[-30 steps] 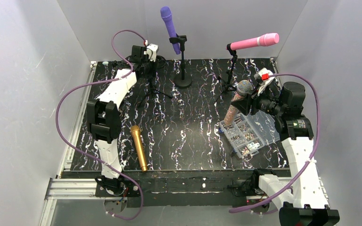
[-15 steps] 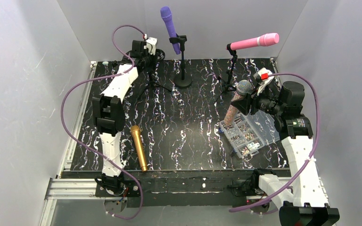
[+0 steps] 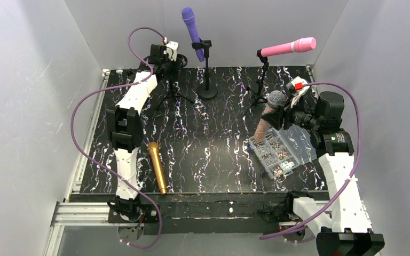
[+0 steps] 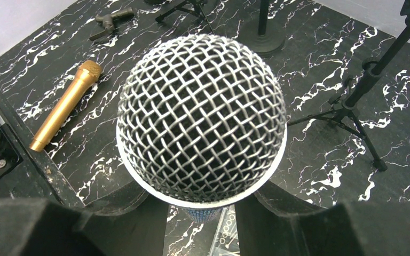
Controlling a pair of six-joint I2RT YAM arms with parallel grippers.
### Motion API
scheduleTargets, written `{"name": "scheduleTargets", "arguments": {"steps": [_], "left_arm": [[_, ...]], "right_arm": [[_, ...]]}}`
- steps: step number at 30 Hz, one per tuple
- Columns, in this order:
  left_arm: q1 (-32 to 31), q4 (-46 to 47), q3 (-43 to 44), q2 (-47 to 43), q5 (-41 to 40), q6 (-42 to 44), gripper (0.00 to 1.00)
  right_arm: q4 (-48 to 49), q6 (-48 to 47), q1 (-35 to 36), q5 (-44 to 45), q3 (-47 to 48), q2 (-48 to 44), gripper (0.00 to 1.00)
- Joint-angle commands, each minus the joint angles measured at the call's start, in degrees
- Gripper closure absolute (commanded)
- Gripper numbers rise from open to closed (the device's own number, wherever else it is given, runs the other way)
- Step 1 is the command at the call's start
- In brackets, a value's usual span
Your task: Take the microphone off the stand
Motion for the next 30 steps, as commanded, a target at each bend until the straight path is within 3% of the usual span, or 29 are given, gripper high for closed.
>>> {"name": "scheduleTargets", "arguments": {"steps": [1, 5, 7, 13, 17, 25, 30], "left_arm": [[0.91, -4.72, 3.77, -2.95, -0.15, 1.26, 0.4], [1.41, -6.67, 7.48, -4.6, -0.45, 1.49, 0.11], [1.78, -6.68, 7.95, -6.01, -0.31, 1.62, 0.02], [2.48, -11.46, 5.11, -14.29, 0.76, 2.93, 0.02], [2.54, -16.38, -4.21, -25.0, 6.38, 5.58, 0.02], [1.46, -24.98, -21.34, -44.25, 35.77, -2.05, 0.02], [-6.98, -27.57, -25.04, -46.74, 43.32, -5.78, 0.02]], "right_arm": [[2.09, -0.24, 0.36, -1.04, 1.47, -0.61, 0.99], [2.09, -0.29, 0.35, -1.11, 1.49, -0.9, 0.99], [2.03, -0.38, 0.33, -1.1, 1.5, -0.99, 0.99], [-0.17, -1.05, 0.9, -1.87, 2.77, -0.55, 0.99], [-0.9, -1.1, 2.52, -2.04, 3.82, 0.07, 0.99], [5.65, 5.82, 5.73, -9.77, 4.75, 4.21, 0.99], [13.76, 13.72, 9.06, -16.72, 6.67, 9.8, 0.99]]}}
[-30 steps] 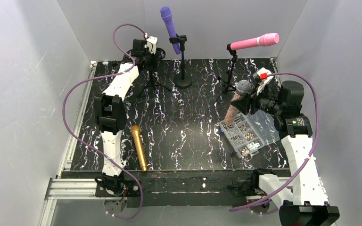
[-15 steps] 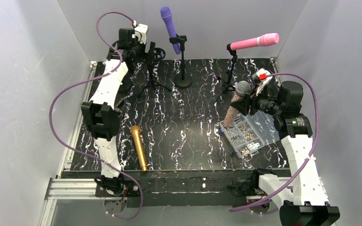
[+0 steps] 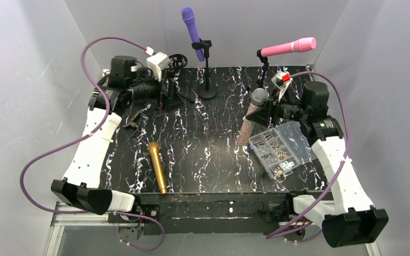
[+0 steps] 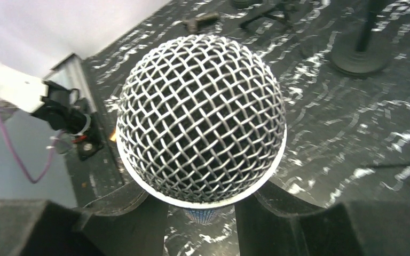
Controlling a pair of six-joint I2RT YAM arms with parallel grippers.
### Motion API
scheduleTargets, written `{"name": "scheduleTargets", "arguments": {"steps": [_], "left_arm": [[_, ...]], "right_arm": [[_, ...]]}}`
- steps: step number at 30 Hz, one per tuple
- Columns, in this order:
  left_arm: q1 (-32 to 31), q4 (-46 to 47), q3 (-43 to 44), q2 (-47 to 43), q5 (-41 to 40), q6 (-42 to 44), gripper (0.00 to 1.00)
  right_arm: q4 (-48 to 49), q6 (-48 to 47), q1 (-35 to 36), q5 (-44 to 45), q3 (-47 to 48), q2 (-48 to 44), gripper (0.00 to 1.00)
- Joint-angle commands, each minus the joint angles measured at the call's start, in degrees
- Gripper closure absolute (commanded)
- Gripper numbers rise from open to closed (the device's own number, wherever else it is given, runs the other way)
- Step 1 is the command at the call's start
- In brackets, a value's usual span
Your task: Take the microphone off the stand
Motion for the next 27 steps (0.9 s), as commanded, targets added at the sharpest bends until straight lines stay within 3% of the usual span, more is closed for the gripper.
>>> {"name": "scheduleTargets", "arguments": {"steps": [1, 4, 10, 17, 27], "left_arm": [[-8.2, -4.98, -3.7, 0.63, 12.38, -3.14, 0.02], [-13.72, -3.22, -4.49, 2.58, 12.64, -3.36, 0.02], [-17.77, 4.4, -2.65, 8.28, 17.04, -14.15, 0.02], [-22.19, 7.09, -2.57, 12.23, 16.43, -14.32, 0.02], [-25.15, 7.95, -0.1, 15.36, 10.81, -15.18, 0.03]], "right_arm": [[11.99, 9.17, 2.74, -8.71, 4.12, 3.84, 0.99], [18.04, 15.06, 3.38, -12.23, 4.18, 6.69, 0.99], [24.31, 20.33, 4.16, -14.02, 4.01, 9.82, 0.99], [30.57, 24.86, 5.54, -14.66, 3.19, 11.87, 0.99], [48.19, 42.39, 5.66, -15.79, -0.42, 15.11, 0.99]]}}
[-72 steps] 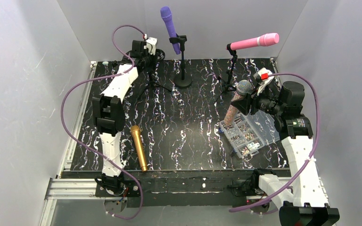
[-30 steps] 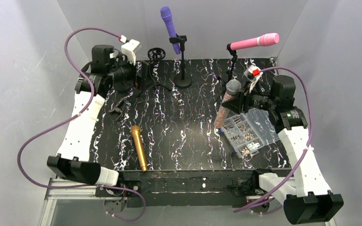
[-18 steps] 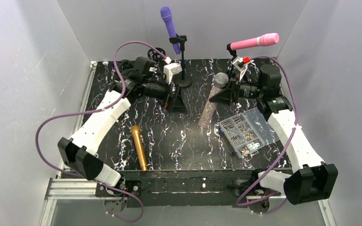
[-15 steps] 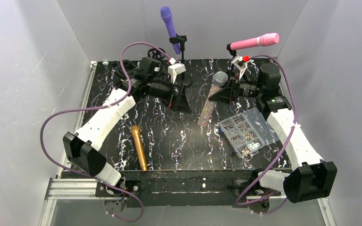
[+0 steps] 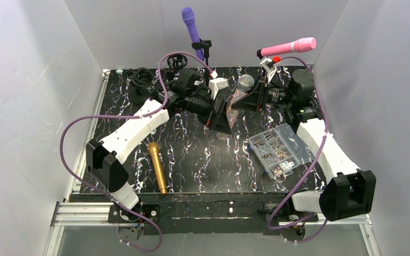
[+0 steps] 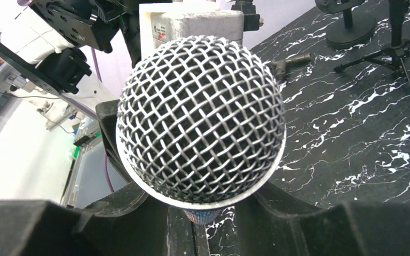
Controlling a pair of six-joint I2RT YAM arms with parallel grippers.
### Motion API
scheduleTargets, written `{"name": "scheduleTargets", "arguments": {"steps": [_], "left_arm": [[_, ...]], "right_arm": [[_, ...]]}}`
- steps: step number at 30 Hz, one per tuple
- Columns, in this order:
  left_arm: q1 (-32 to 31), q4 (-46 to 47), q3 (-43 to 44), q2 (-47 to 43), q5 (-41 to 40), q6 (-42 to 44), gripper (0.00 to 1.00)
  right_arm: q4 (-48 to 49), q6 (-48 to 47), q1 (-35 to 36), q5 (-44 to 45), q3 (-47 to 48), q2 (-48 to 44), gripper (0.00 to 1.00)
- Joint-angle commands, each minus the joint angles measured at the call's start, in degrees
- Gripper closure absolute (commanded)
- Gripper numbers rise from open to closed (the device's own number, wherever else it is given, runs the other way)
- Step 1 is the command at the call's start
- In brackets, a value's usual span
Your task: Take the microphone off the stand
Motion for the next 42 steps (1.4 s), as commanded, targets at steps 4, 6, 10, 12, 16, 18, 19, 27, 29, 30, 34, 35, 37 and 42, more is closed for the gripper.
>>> {"name": "scheduleTargets", "arguments": {"steps": [4, 6, 10, 12, 16, 18, 19, 27, 29, 30, 34, 35, 37, 42], "left_arm": [[-0.89, 0.71, 2.71, 0.69, -2.04, -3.48, 0.16], [-1.06, 1.19, 2.93, 1.07, -2.05, -4.29, 0.28], [-1.37, 1.66, 2.97, 1.57, -1.67, -5.12, 0.43], [-1.55, 1.87, 2.61, 1.65, -1.37, -5.56, 0.46], [-1.61, 3.3, 1.45, 1.78, -0.57, -7.47, 0.63], [-1.6, 4.02, 1.04, 1.8, -0.07, -8.61, 0.85], [-1.6, 4.18, 0.92, 1.72, 0.03, -9.14, 0.98], [-1.4, 0.22, -0.99, -1.39, -3.74, -8.99, 1.0], [-1.12, -0.51, -2.09, -2.48, -4.73, -8.88, 1.0], [-0.83, -0.8, -2.58, -3.04, -5.41, -8.92, 1.0], [0.48, -1.24, -5.27, -5.4, -8.31, -9.3, 1.0], [0.91, -1.31, -5.9, -5.93, -8.88, -9.48, 1.0], [1.85, -1.2, -7.25, -6.91, -9.63, -10.05, 1.0], [3.72, -4.73, -11.1, -10.26, -14.16, -10.03, 1.0]], "right_arm": [[14.3, 11.53, 0.2, -1.08, -2.22, 0.76, 0.99], [14.37, 11.65, 0.22, -0.92, -2.71, 0.6, 0.99], [14.4, 11.93, 0.2, -0.38, -3.8, 0.09, 0.99], [14.39, 12.09, 0.15, -0.25, -3.98, -0.15, 0.99], [14.33, 12.28, 0.13, -0.07, -3.96, -0.33, 0.99], [14.12, 12.2, 0.13, 0.03, -4.01, -0.41, 0.99], [13.97, 12.0, 0.13, 0.19, -4.17, -0.62, 0.99], [1.73, 3.7, 0.04, 3.93, -3.77, -3.08, 0.68], [-1.63, 1.09, 0.02, 4.99, -3.45, -3.77, 0.58], [-3.15, 0.03, 0.04, 5.55, -3.33, -4.14, 0.51], [-7.7, -3.51, -0.05, 7.02, -3.2, -5.63, 0.25], [-8.69, -4.33, -0.11, 7.34, -3.27, -6.03, 0.22], [-10.16, -5.58, -0.22, 7.97, -3.62, -6.57, 0.19], [-14.96, -9.86, -0.89, 9.89, -4.27, -7.82, 0.18]]}}
